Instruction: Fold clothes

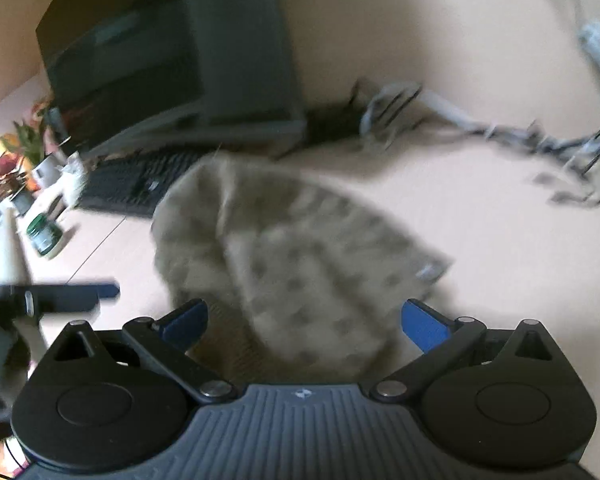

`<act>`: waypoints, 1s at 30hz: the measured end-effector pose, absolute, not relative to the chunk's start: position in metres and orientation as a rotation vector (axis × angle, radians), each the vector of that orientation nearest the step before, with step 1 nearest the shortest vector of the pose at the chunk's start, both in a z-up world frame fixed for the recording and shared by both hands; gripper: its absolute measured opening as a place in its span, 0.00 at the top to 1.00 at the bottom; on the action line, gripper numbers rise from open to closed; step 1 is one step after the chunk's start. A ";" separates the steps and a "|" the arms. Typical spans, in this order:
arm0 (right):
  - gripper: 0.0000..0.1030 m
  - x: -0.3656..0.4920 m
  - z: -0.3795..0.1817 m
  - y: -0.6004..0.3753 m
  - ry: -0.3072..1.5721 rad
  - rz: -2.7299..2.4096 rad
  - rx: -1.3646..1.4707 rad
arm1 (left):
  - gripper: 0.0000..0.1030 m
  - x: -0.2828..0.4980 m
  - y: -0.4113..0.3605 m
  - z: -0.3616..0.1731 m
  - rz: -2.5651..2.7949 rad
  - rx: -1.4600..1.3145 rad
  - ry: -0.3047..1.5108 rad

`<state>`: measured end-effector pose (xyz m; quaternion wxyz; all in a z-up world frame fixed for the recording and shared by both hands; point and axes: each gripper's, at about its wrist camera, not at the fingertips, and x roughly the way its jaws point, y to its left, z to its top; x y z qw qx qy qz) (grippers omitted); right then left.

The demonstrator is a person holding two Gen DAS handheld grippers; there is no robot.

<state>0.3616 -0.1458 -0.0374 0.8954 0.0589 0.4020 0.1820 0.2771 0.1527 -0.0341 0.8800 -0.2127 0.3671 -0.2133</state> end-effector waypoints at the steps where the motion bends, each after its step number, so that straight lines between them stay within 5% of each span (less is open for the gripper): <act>1: 0.00 0.364 -0.046 -0.139 0.857 0.392 0.129 | 0.01 0.278 0.158 -0.032 -0.420 -0.442 0.759; 17: 0.00 0.355 -0.069 -0.113 0.899 0.348 -0.016 | 0.00 0.297 0.163 -0.042 -0.335 -0.373 0.804; 30: 0.02 0.306 0.009 -0.154 0.645 0.301 -0.111 | 0.00 0.303 0.194 -0.040 -0.095 -0.326 0.765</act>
